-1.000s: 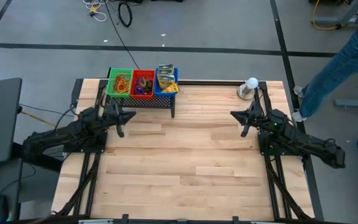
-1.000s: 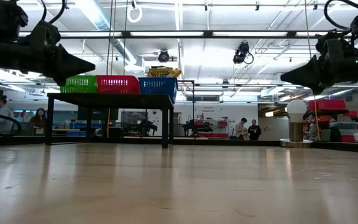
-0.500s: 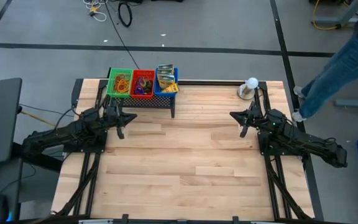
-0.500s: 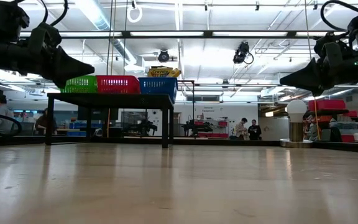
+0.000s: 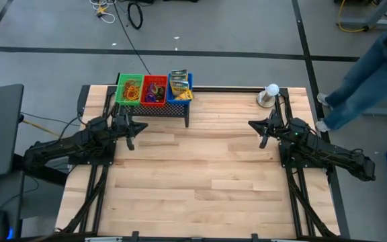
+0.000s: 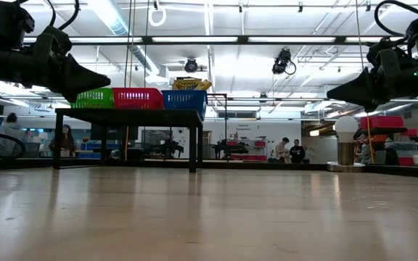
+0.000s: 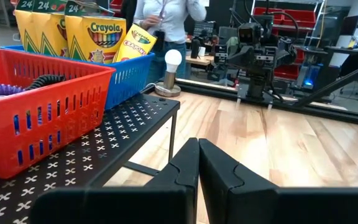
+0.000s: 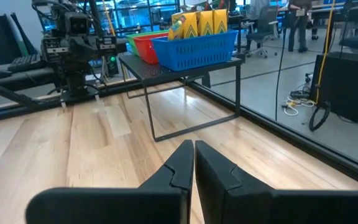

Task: Pick & Place Office Desk Supplies
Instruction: Return to Home Position

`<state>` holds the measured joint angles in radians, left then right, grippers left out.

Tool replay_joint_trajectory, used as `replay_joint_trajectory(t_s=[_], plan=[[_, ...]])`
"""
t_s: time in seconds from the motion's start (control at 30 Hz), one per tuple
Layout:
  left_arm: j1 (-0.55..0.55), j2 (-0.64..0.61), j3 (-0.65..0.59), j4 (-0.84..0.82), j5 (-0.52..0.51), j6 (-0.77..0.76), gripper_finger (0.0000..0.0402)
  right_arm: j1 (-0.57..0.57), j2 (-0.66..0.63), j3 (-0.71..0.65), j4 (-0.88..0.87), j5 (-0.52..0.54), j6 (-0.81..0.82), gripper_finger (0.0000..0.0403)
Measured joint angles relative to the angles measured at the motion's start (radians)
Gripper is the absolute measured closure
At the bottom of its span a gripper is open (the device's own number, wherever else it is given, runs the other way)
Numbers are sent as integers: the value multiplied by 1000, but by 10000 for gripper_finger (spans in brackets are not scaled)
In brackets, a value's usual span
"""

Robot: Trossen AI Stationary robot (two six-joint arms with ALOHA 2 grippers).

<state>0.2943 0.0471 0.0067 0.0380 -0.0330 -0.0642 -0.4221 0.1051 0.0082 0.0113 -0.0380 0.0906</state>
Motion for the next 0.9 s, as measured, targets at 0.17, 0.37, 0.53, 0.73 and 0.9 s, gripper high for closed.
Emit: replay_joint_trajectory(t_s=[0.17, 0.37, 0.53, 0.73, 0.9], plan=[[0, 0, 0, 0, 0, 1, 385, 0, 0, 0, 0, 0, 1, 378], [0, 0, 0, 0, 0, 1, 385, 0, 0, 0, 0, 0, 1, 378], [0, 0, 0, 1, 0, 1, 385, 0, 0, 0, 0, 0, 1, 378], [0, 0, 0, 1, 0, 1, 385, 0, 0, 0, 0, -1, 1, 378], [0, 0, 0, 1, 0, 1, 385, 0, 0, 0, 0, -1, 1, 378]])
